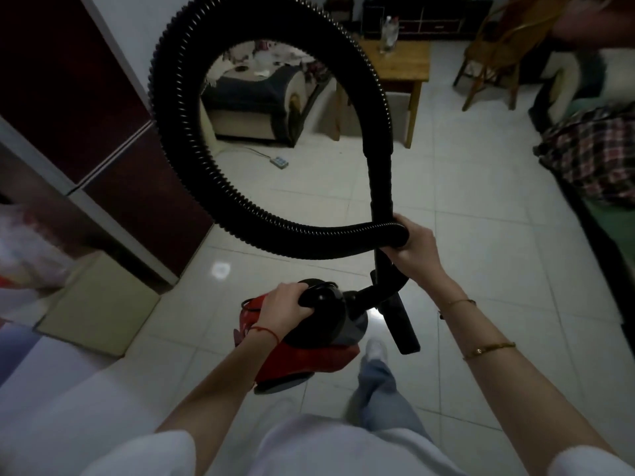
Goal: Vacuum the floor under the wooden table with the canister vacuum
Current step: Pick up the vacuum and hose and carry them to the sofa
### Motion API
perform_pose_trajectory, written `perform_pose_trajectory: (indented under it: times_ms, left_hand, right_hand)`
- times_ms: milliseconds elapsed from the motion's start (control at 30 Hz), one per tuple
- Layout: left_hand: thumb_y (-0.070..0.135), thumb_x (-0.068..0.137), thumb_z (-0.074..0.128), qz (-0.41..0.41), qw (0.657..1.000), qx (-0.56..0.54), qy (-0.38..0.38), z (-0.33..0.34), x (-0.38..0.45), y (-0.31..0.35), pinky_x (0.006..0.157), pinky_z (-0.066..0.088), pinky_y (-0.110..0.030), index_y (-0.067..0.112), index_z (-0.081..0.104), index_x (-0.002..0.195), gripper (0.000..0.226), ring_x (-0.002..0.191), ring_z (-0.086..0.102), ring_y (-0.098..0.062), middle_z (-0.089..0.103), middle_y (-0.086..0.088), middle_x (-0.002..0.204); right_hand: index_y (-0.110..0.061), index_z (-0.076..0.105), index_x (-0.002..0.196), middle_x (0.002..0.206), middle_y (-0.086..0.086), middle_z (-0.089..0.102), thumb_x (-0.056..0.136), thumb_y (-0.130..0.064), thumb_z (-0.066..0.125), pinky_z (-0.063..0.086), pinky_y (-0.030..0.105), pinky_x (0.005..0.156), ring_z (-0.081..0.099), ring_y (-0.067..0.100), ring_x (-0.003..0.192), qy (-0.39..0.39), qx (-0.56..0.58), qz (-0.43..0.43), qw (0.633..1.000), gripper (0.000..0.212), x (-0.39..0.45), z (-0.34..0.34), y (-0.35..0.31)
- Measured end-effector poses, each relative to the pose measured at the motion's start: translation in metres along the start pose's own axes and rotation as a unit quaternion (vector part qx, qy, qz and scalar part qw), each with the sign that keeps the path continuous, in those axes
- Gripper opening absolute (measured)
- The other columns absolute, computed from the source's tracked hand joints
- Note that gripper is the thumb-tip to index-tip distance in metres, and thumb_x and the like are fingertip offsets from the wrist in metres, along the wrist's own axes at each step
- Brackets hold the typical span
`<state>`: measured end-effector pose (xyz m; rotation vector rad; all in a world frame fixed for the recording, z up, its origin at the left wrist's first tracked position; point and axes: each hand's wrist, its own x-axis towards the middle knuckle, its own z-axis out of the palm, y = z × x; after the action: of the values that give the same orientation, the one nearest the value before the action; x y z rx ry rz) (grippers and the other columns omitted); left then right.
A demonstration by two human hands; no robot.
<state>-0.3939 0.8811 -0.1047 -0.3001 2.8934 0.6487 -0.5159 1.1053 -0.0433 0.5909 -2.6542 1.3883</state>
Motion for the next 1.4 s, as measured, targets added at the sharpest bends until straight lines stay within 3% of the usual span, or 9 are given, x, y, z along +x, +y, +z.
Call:
perform_pose_trajectory:
  times_ms: [200,467,667,967,1267,1400]
  left_hand:
    - [0.024,0.075,0.062,-0.009,1.000,0.007,-0.006,-0.013,0.143,0.020,0.056,0.040,-0.026,0.019,0.057,0.076,0.007,0.068,0.059,-0.017,0.062,0.002,0.072]
    - [0.028,0.077,0.062,-0.040,0.999,0.009,0.019,-0.048,0.324,0.055,0.066,0.052,-0.033,0.021,0.056,0.079,0.009,0.075,0.062,-0.020,0.063,0.001,0.078]
    - [0.031,0.080,0.052,-0.080,0.997,0.015,0.020,-0.079,0.446,0.065,0.059,0.047,-0.029,0.020,0.054,0.073,0.013,0.068,0.060,-0.021,0.061,0.003,0.072]
    - [0.026,0.075,0.059,-0.069,0.996,-0.026,0.048,-0.114,0.627,0.034,0.061,0.048,-0.031,0.015,0.060,0.081,0.013,0.074,0.063,-0.024,0.065,-0.004,0.075]
    - [0.036,0.081,0.044,-0.092,0.994,-0.032,0.038,-0.172,0.813,0.004,0.059,0.044,-0.030,0.024,0.046,0.070,0.017,0.073,0.062,-0.028,0.062,-0.003,0.073]
    - [0.033,0.083,0.042,-0.100,0.994,-0.002,0.041,-0.196,0.886,-0.003,0.063,0.045,-0.030,0.023,0.053,0.078,0.016,0.080,0.063,-0.031,0.066,-0.005,0.083]
  right_hand:
    - [-0.026,0.065,0.107,0.081,-0.005,0.071,0.075,-0.021,0.071,0.056,0.043,0.071,0.068,0.020,0.077,-0.010,0.008,0.002,1.000,0.033,0.133,-0.001,0.060]
    - [-0.026,0.064,0.109,0.085,-0.005,0.072,0.076,-0.021,0.070,0.055,0.043,0.073,0.068,0.020,0.081,-0.029,0.003,-0.012,0.999,0.034,0.332,-0.009,0.114]
    - [-0.025,0.064,0.108,0.086,-0.004,0.072,0.075,-0.021,0.070,0.055,0.043,0.072,0.067,0.022,0.082,-0.032,0.002,-0.024,0.999,0.034,0.461,0.002,0.142]
    - [-0.024,0.065,0.104,0.084,-0.004,0.071,0.075,-0.020,0.070,0.054,0.042,0.071,0.066,0.021,0.080,-0.048,-0.002,-0.033,0.998,0.029,0.654,0.054,0.186]
    - [-0.023,0.065,0.108,0.088,-0.003,0.072,0.076,-0.015,0.069,0.054,0.042,0.072,0.067,0.021,0.084,-0.070,-0.003,-0.035,0.997,0.033,0.848,0.103,0.197]
    - [-0.022,0.064,0.114,0.092,-0.002,0.072,0.077,-0.017,0.068,0.055,0.040,0.076,0.067,0.020,0.089,-0.070,-0.007,-0.034,0.997,0.037,0.922,0.119,0.205]
